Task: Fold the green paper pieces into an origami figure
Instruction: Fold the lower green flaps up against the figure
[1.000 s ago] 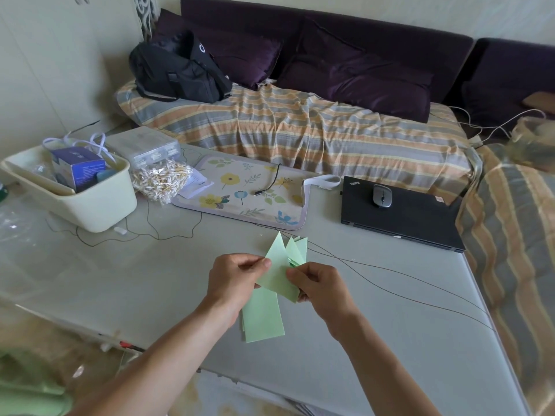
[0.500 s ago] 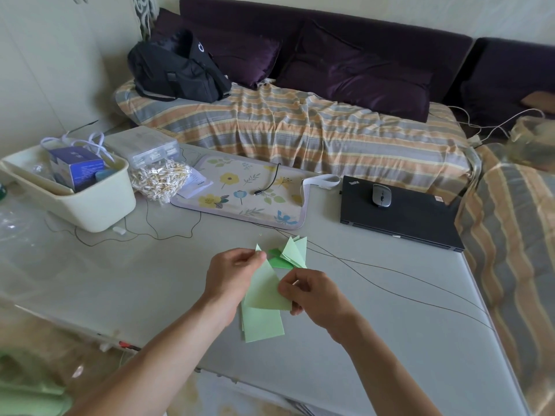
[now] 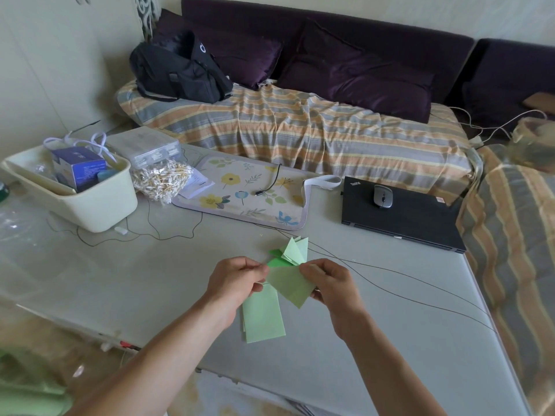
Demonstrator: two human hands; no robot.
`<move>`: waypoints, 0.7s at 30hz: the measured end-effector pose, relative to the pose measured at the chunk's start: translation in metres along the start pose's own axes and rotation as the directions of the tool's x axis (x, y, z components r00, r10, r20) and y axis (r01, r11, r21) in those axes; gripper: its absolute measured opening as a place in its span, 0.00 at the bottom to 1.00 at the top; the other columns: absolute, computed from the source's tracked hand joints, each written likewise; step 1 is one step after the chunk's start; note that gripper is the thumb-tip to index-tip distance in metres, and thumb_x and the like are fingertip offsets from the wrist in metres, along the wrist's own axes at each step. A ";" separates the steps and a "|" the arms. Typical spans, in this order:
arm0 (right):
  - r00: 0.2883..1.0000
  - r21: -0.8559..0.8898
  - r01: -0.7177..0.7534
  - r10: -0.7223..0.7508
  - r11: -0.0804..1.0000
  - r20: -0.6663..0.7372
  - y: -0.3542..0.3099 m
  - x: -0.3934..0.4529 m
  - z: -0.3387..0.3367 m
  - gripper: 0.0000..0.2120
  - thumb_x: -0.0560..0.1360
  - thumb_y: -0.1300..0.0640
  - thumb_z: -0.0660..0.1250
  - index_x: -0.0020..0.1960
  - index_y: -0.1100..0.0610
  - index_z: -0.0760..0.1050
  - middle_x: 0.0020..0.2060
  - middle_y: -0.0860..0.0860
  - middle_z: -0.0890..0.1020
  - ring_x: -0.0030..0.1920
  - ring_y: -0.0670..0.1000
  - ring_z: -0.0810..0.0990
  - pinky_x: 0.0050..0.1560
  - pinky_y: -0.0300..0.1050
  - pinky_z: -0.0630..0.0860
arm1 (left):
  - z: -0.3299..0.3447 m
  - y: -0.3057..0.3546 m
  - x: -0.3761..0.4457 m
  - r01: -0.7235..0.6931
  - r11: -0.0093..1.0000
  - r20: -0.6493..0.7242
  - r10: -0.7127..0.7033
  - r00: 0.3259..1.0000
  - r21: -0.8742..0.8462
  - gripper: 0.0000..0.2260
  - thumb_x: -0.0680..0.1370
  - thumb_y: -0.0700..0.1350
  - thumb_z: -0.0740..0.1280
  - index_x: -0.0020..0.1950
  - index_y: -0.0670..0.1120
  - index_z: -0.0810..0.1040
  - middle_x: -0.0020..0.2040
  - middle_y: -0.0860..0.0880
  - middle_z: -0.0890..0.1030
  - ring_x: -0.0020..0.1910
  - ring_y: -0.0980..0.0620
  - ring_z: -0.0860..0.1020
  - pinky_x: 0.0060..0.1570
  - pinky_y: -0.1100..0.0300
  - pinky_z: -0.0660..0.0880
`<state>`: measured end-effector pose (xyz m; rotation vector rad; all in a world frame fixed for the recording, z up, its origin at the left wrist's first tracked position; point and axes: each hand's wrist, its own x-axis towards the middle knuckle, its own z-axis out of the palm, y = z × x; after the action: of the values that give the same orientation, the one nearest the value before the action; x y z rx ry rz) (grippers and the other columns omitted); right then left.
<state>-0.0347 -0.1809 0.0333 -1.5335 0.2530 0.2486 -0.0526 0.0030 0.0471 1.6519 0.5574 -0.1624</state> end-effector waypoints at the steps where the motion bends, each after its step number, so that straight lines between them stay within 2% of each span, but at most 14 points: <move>1: 1.000 0.028 -0.006 0.006 1.000 -0.013 0.000 0.000 -0.001 0.03 0.77 0.63 0.69 0.45 0.62 0.81 0.39 0.55 0.82 0.39 0.52 0.80 0.42 0.43 0.80 | 0.000 -0.001 0.000 0.022 0.999 0.019 -0.022 1.000 0.025 0.02 0.77 0.40 0.73 0.44 0.43 0.84 0.39 0.46 0.84 0.33 0.51 0.81 0.34 0.63 0.72; 4: 0.998 0.025 -0.022 0.023 0.999 -0.056 0.003 0.002 -0.002 0.04 0.77 0.62 0.70 0.43 0.59 0.81 0.37 0.55 0.82 0.39 0.53 0.78 0.45 0.49 0.77 | 0.002 -0.003 0.000 0.075 0.992 0.088 -0.084 0.993 0.104 0.03 0.78 0.40 0.70 0.46 0.44 0.83 0.39 0.48 0.85 0.33 0.51 0.81 0.32 0.64 0.71; 6: 0.998 -0.023 -0.021 0.019 1.000 -0.065 0.005 0.004 -0.003 0.06 0.76 0.60 0.71 0.40 0.55 0.82 0.36 0.53 0.82 0.40 0.53 0.78 0.47 0.51 0.75 | 0.002 -0.005 0.000 0.060 0.976 0.123 -0.087 0.989 0.210 0.04 0.76 0.41 0.70 0.44 0.44 0.85 0.38 0.50 0.86 0.33 0.51 0.80 0.33 0.65 0.70; 9: 1.000 -0.161 0.007 -0.004 0.987 0.019 0.007 0.004 -0.004 0.03 0.73 0.57 0.74 0.40 0.55 0.83 0.34 0.51 0.82 0.38 0.52 0.78 0.44 0.48 0.74 | 0.004 -0.007 -0.004 0.000 0.951 0.156 -0.051 0.986 0.310 0.03 0.71 0.44 0.74 0.42 0.46 0.86 0.36 0.51 0.83 0.37 0.51 0.79 0.40 0.63 0.71; 11: 0.996 -0.227 0.037 -0.018 0.973 0.087 0.007 0.002 0.000 0.04 0.73 0.58 0.75 0.41 0.57 0.83 0.33 0.49 0.81 0.35 0.49 0.76 0.39 0.42 0.72 | 0.004 -0.009 -0.005 -0.034 0.953 0.175 -0.020 0.984 0.302 0.04 0.71 0.48 0.77 0.42 0.49 0.87 0.39 0.52 0.85 0.41 0.52 0.80 0.42 0.62 0.73; 13: 0.994 -0.222 0.047 -0.024 0.974 0.103 0.007 -0.001 0.005 0.03 0.74 0.59 0.75 0.44 0.58 0.83 0.34 0.49 0.83 0.34 0.48 0.78 0.37 0.39 0.73 | 0.005 -0.010 -0.005 -0.052 0.953 0.168 0.001 0.986 0.297 0.03 0.72 0.49 0.78 0.42 0.51 0.87 0.39 0.53 0.85 0.39 0.54 0.79 0.40 0.63 0.72; 14: 0.995 -0.195 0.038 -0.018 0.980 0.102 0.006 -0.003 0.007 0.04 0.74 0.58 0.76 0.47 0.57 0.83 0.37 0.50 0.85 0.36 0.48 0.80 0.38 0.41 0.76 | 0.006 -0.010 -0.005 -0.052 0.956 0.146 0.010 0.989 0.287 0.03 0.72 0.49 0.78 0.41 0.51 0.87 0.38 0.53 0.85 0.38 0.54 0.78 0.39 0.64 0.71; 16: 0.991 -0.137 -0.014 0.032 0.990 0.132 0.004 -0.004 0.007 0.10 0.74 0.56 0.76 0.53 0.58 0.81 0.42 0.53 0.87 0.40 0.51 0.84 0.46 0.50 0.81 | 0.007 -0.009 -0.004 -0.034 0.975 0.090 0.014 0.996 0.220 0.02 0.73 0.47 0.77 0.42 0.50 0.87 0.37 0.52 0.84 0.35 0.54 0.76 0.38 0.63 0.70; 18: 0.977 -0.121 -0.057 0.081 0.991 0.197 0.003 -0.006 0.006 0.10 0.76 0.58 0.74 0.54 0.61 0.80 0.42 0.55 0.87 0.39 0.51 0.84 0.49 0.50 0.81 | 0.006 -0.005 -0.004 -0.007 0.992 0.071 -0.002 0.997 0.127 0.02 0.75 0.44 0.76 0.42 0.47 0.86 0.35 0.50 0.81 0.32 0.53 0.73 0.36 0.62 0.69; 21: 0.959 -0.175 -0.034 0.082 0.984 0.273 0.004 -0.008 0.005 0.05 0.77 0.62 0.71 0.51 0.64 0.81 0.37 0.55 0.84 0.37 0.51 0.81 0.48 0.47 0.79 | 0.006 0.001 -0.005 0.033 0.995 0.086 -0.041 0.995 0.098 0.04 0.76 0.40 0.72 0.42 0.43 0.85 0.32 0.48 0.76 0.28 0.52 0.70 0.32 0.64 0.68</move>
<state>-0.0434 -0.1755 0.0319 -1.6378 0.0533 0.5403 -0.0552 -0.0040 0.0489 1.7195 0.5203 -0.2915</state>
